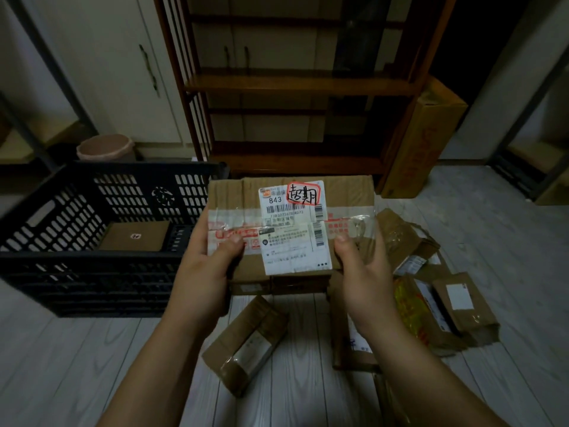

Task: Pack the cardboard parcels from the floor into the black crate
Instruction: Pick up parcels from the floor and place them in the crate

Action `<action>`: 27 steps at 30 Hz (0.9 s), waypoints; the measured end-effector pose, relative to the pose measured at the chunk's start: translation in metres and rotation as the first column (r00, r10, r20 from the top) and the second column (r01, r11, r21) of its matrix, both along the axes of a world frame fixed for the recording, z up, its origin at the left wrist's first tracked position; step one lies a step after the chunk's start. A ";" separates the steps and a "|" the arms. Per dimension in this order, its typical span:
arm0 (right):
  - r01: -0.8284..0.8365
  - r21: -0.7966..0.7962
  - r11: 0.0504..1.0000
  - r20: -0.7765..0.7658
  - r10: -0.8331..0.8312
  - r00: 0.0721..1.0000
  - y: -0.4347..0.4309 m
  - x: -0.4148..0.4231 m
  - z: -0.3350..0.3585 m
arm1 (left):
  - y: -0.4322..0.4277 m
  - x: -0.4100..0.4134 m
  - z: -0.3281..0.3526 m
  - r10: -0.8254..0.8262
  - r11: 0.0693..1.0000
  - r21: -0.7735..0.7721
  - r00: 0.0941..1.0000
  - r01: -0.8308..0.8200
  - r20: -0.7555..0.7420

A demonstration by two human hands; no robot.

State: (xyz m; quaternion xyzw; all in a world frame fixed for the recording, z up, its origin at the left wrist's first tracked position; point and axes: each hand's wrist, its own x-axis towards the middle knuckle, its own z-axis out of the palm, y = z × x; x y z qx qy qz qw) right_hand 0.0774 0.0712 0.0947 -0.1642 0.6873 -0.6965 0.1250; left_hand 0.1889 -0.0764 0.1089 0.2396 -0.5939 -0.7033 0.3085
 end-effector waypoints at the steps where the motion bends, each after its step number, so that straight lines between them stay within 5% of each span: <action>1: -0.007 0.008 1.000 0.015 0.007 1.000 0.001 0.003 0.018 | -0.001 0.005 0.018 -0.005 1.000 -0.008 1.000 0.005 0.006; 17: -0.046 0.076 0.996 0.152 0.035 0.988 0.006 0.076 0.485 | -0.008 0.081 0.485 -0.003 1.000 -0.015 0.972 0.006 0.234; 27: -0.178 0.056 0.982 0.002 0.179 0.984 0.021 0.107 0.595 | 0.023 0.131 0.621 0.084 0.978 -0.205 0.971 -0.038 0.222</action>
